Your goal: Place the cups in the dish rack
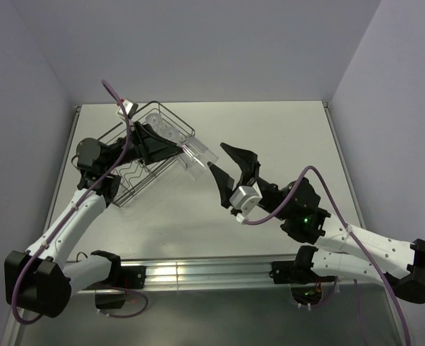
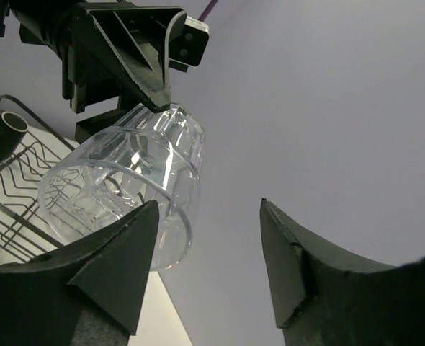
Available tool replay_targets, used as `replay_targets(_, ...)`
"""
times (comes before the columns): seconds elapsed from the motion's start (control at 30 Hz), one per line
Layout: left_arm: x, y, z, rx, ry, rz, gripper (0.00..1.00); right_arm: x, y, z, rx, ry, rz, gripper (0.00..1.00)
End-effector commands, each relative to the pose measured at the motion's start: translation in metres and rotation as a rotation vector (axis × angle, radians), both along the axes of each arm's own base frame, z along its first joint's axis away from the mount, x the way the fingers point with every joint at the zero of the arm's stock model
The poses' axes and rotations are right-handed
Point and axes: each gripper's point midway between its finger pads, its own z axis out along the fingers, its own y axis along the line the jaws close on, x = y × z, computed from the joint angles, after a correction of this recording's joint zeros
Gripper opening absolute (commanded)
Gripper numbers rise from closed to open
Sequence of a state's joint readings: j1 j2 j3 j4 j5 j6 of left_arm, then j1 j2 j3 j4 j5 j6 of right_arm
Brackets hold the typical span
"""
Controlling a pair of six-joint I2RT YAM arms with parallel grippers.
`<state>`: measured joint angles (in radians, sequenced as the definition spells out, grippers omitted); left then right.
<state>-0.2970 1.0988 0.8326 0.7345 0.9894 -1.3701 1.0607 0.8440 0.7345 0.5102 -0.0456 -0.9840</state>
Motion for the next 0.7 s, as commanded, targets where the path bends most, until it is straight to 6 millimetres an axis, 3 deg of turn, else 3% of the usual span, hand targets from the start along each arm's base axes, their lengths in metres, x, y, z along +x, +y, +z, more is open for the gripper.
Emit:
replay_targets(0.0, 0.002, 0.008, 0.027, -0.024, -0.120, 0.049, 0.00, -0.005, -0.014, 0.023, 0.064, -0.013, -0.013, 0.67)
replay_targets(0.17, 0.014, 0.018, 0.033, -0.020, -0.142, 0.095, 0.00, -0.004, -0.017, 0.017, 0.053, -0.003, -0.026, 0.70)
replay_targets(0.37, 0.048, 0.045, 0.035, 0.057, -0.204, 0.236, 0.00, 0.002, -0.022, 0.005, 0.037, 0.041, -0.063, 0.72)
replay_targets(0.43, 0.069, 0.058, 0.023, 0.131, -0.222, 0.317, 0.00, 0.005, -0.026, 0.001, 0.039, 0.071, -0.080, 0.72)
replay_targets(0.63, 0.124, 0.096, 0.018, 0.361, -0.409, 0.582, 0.00, 0.020, -0.035, -0.005, 0.055, 0.166, -0.144, 0.73)
replay_targets(0.67, 0.134, 0.102, 0.007, 0.426, -0.432, 0.616, 0.00, 0.024, -0.037, -0.009, 0.047, 0.186, -0.159, 0.73)
